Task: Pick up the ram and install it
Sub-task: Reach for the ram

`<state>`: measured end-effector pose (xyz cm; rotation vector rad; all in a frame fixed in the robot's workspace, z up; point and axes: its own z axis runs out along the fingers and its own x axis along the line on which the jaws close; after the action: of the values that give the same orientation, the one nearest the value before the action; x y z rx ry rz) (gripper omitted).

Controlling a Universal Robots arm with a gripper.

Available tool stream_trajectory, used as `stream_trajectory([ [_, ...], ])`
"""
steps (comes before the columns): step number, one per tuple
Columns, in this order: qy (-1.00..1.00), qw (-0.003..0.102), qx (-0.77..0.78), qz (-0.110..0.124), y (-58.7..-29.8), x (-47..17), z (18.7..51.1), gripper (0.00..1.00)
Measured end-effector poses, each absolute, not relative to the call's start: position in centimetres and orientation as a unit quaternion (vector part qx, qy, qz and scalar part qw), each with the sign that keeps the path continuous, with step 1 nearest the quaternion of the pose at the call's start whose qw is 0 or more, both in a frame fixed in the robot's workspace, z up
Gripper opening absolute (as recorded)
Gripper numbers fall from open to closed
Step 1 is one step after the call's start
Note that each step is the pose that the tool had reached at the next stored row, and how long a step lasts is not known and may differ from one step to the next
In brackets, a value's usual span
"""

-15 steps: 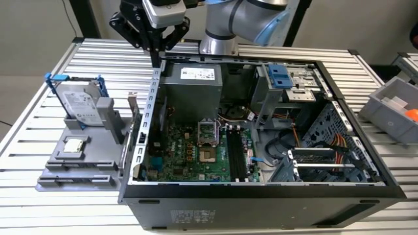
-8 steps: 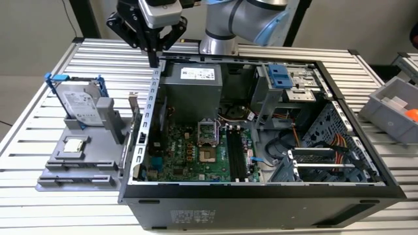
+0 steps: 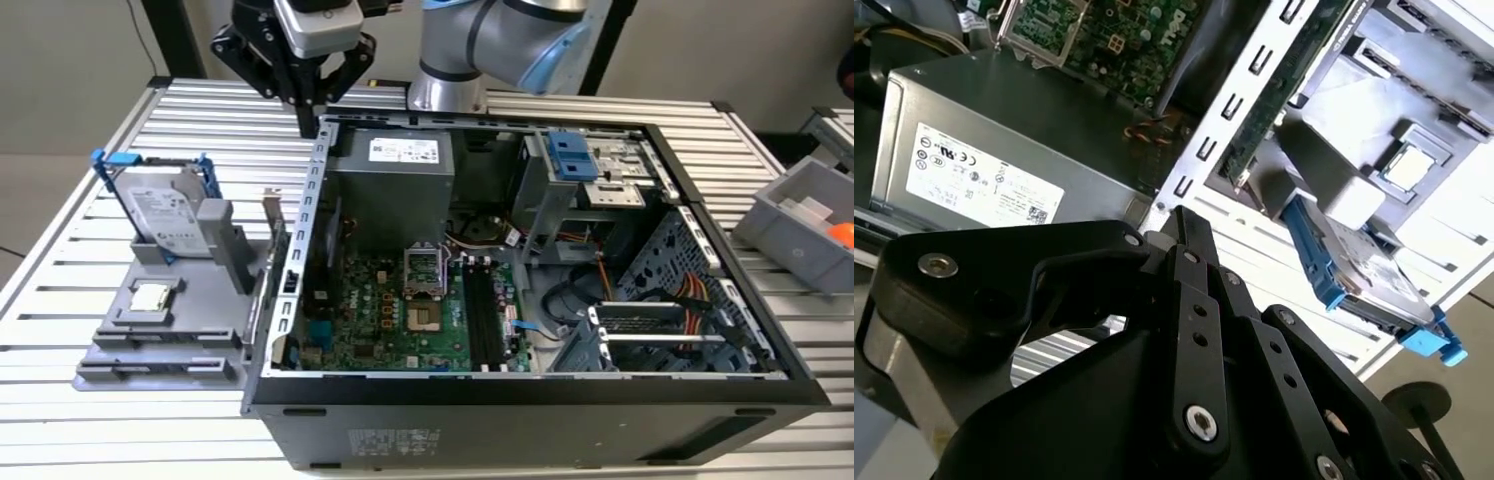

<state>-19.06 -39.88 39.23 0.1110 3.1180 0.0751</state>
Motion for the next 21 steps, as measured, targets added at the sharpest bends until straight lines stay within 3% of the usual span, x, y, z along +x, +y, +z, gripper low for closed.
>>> stream_trajectory([
  [21, 0.999, 0.01, 0.036, 0.024, -39.9, -20.3, 39.2, 0.0],
])
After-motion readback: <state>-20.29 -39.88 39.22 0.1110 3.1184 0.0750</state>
